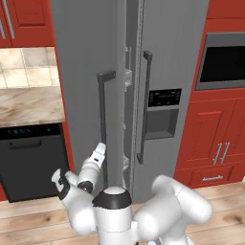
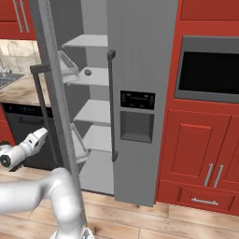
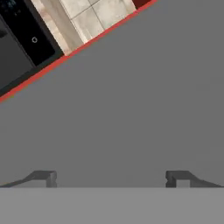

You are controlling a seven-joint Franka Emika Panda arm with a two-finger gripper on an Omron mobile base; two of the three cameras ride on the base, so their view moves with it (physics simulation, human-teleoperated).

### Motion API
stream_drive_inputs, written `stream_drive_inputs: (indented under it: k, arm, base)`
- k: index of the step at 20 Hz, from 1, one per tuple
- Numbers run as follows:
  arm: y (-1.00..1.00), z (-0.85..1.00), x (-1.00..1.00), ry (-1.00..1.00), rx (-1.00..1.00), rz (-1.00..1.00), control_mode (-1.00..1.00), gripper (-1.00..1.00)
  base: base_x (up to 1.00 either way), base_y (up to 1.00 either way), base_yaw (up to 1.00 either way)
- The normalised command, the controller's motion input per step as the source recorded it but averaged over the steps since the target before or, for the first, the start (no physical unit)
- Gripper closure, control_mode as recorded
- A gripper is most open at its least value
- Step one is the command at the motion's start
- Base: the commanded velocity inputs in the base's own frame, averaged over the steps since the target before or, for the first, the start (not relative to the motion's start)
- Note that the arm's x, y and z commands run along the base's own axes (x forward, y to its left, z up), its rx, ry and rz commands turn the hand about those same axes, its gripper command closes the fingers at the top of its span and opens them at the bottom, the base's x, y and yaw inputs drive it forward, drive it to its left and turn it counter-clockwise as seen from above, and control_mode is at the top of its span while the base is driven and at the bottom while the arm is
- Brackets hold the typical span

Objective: There's a chicken drumstick in the fridge that needs to be moved to the freezer for freezing. Pick up the chicken drumstick from the fridge, place it on any shelf in the freezer, and close the fridge and freezer doors when done.

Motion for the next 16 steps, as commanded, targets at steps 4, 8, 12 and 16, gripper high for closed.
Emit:
stream_drive_inputs:
  k: [4,8,12,16]
  arm:
    - [-0.83,0.00,0.98,0.00,0.11,-0.21,-1.00,-1.00]
    - [-0.69,0.00,1.00,0.00,0.09,-0.18,-1.00,-1.00]
    - [-0.61,0.00,0.96,0.00,0.08,-0.14,-1.00,-1.00]
    - [-0.60,0.00,0.93,0.00,0.10,-0.10,-1.00,-1.00]
  base:
    - [0.00,0.00,0.00]
    - [0.00,0.00,0.00]
    - [0.00,0.00,0.00]
    - [0.00,0.00,0.00]
